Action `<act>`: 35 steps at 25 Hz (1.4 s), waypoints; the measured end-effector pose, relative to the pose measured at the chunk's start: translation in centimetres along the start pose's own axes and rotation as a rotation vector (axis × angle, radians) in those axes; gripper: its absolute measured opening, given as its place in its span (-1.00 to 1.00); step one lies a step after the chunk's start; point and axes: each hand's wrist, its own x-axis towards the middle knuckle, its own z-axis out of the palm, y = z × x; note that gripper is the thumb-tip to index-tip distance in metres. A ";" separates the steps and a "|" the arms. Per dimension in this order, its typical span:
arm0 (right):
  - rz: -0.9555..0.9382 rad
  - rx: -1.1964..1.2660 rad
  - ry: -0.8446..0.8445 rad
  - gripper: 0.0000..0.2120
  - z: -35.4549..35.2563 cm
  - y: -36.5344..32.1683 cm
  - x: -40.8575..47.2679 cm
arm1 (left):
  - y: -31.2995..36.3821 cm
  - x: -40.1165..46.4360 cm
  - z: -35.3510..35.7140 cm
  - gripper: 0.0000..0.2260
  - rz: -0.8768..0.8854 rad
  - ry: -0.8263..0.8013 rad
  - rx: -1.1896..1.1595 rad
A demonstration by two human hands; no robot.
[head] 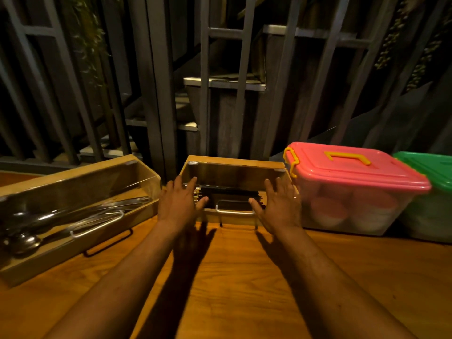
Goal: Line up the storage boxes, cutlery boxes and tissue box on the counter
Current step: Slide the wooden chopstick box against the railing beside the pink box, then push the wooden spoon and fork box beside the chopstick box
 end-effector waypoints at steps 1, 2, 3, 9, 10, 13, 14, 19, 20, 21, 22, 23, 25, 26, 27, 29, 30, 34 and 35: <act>-0.030 0.016 0.008 -0.27 -0.8 -1.2 -1.2 | 0.0 -1.6 -0.6 -0.39 0.014 0.026 -0.010; -0.057 0.056 0.010 -0.32 -1.6 -2.5 -2.3 | -0.1 -3.1 -1.3 -0.44 0.022 0.057 -0.026; -0.082 0.106 0.013 -0.36 -2.2 -3.8 -3.6 | -0.3 -4.7 -2.0 -0.48 0.022 0.094 -0.050; -0.235 0.363 0.149 -0.49 -4.1 -12.1 -11.6 | -4.6 -15.7 -7.3 -0.63 -0.075 0.310 -0.121; -0.261 0.388 0.152 -0.51 -4.1 -13.1 -12.3 | -5.6 -17.2 -8.1 -0.63 -0.097 0.318 -0.109; -0.340 0.462 0.138 -0.53 -4.5 -15.9 -13.7 | -8.2 -21.0 -9.9 -0.60 -0.227 0.289 -0.038; -0.353 0.492 0.129 -0.53 -4.7 -16.8 -14.1 | -9.1 -22.2 -10.3 -0.60 -0.257 0.281 -0.016; -0.372 0.528 0.107 -0.53 -4.8 -19.7 -16.8 | -12.4 -24.8 -11.4 -0.57 -0.319 0.240 0.023; -0.378 0.519 0.089 -0.55 -4.7 -20.1 -17.1 | -12.9 -24.8 -11.4 -0.56 -0.327 0.230 0.018; -0.382 0.510 0.082 -0.57 -4.7 -20.7 -17.2 | -13.6 -24.6 -11.3 -0.55 -0.323 0.225 0.017; -0.381 0.501 0.087 -0.58 -4.7 -21.4 -17.1 | -14.5 -24.2 -11.3 -0.54 -0.312 0.223 0.021; -0.369 0.504 0.093 -0.58 -4.7 -22.5 -16.8 | -15.7 -23.6 -11.4 -0.52 -0.305 0.225 0.026; -0.348 0.507 0.095 -0.58 -4.3 -25.0 -16.4 | -18.7 -21.8 -11.5 -0.48 -0.299 0.209 0.047; -0.338 0.499 0.094 -0.58 -3.9 -26.5 -16.3 | -20.4 -20.8 -11.5 -0.45 -0.298 0.193 0.066; -0.322 0.495 0.093 -0.58 -3.5 -27.7 -16.2 | -22.0 -19.7 -11.5 -0.42 -0.303 0.170 0.091; -0.256 0.502 0.090 -0.57 -2.5 -30.7 -16.3 | -25.7 -17.5 -11.1 -0.35 -0.326 0.111 0.119; -0.221 0.500 0.071 -0.57 -1.9 -32.2 -16.5 | -27.8 -16.6 -10.7 -0.32 -0.339 0.075 0.111; -0.069 0.483 0.017 -0.58 -0.2 -36.4 -17.0 | -33.9 -14.8 -8.2 -0.26 -0.291 -0.015 -0.056; -0.030 0.477 0.020 -0.58 0.0 -36.9 -17.1 | -34.5 -14.9 -7.7 -0.27 -0.257 -0.007 -0.108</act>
